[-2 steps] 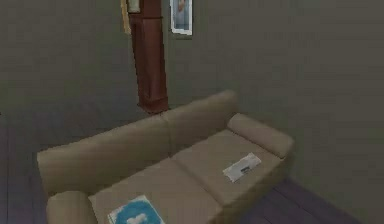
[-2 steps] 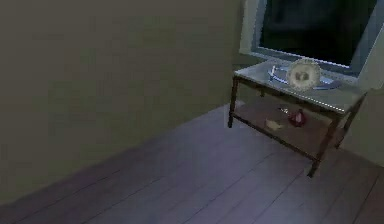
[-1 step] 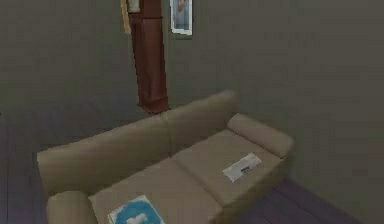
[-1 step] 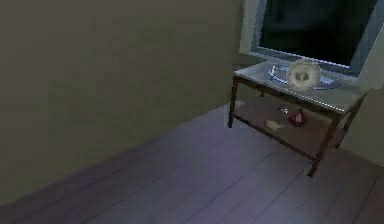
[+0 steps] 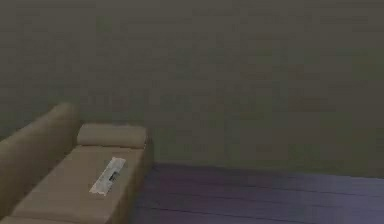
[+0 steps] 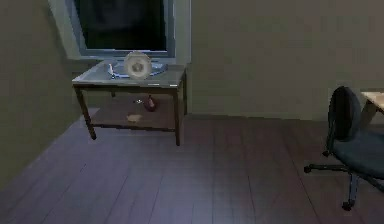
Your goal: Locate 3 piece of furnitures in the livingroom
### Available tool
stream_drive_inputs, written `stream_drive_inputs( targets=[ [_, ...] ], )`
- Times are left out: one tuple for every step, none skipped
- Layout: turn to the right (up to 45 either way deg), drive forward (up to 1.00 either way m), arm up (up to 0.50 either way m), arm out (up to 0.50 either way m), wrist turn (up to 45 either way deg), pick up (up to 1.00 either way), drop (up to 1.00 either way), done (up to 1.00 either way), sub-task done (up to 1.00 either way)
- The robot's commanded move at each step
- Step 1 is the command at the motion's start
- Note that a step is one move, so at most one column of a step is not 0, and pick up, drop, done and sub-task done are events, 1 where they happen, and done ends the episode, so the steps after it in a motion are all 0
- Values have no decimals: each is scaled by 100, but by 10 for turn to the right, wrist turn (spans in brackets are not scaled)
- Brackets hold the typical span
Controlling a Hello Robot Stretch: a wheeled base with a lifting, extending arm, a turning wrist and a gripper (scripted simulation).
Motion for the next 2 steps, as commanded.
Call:
stream_drive_inputs(
  targets=[
    [450, 0, 0, 0, 0, 0, 0, 0, 0],
    [450, 0, 0, 0, 0, 0, 0, 0, 0]
  ],
)
